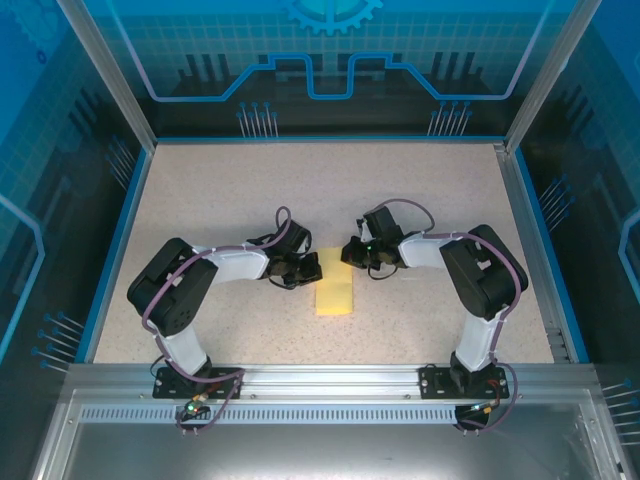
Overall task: Fold a paper plane with a square sheet of paper (pick it up from the middle)
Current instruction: First fold in half a square sheet of paper at the center of the table.
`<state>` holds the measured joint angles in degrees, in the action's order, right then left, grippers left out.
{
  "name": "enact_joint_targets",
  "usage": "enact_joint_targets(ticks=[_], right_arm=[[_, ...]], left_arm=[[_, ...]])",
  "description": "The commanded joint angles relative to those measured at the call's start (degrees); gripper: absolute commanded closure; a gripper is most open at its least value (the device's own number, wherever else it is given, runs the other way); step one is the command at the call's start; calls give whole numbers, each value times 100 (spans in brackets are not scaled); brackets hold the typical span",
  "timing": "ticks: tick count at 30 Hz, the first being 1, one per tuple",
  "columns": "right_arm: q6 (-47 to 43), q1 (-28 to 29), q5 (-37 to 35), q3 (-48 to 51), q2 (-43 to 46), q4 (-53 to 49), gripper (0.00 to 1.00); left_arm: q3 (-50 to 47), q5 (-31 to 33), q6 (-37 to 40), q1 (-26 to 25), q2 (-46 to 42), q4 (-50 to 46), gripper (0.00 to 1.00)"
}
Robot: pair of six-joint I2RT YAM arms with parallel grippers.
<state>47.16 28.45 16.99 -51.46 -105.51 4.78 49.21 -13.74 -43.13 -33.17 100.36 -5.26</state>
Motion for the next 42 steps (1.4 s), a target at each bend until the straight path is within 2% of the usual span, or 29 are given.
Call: enact_joint_targets(ticks=[1, 11, 25, 32, 36, 42], right_arm=[[39, -46, 86, -264, 124, 110, 95], [100, -174, -160, -283, -408, 188, 95], [-203, -355, -516, -619, -363, -26, 95], [-389, -297, 16, -120, 390, 470, 94], [-336, -184, 338, 700, 1065, 1335, 94], [-533, -15, -34, 1001, 1746, 439, 92]], left_arm=[[-157, 281, 138, -54, 194, -837, 100], [-157, 275, 165, -65, 171, -867, 100], [-260, 306, 164, -67, 122, -820, 100], [-217, 311, 180, -59, 105, -863, 100], [-208, 321, 166, -63, 117, -872, 100], [-215, 338, 182, -67, 139, -872, 100]])
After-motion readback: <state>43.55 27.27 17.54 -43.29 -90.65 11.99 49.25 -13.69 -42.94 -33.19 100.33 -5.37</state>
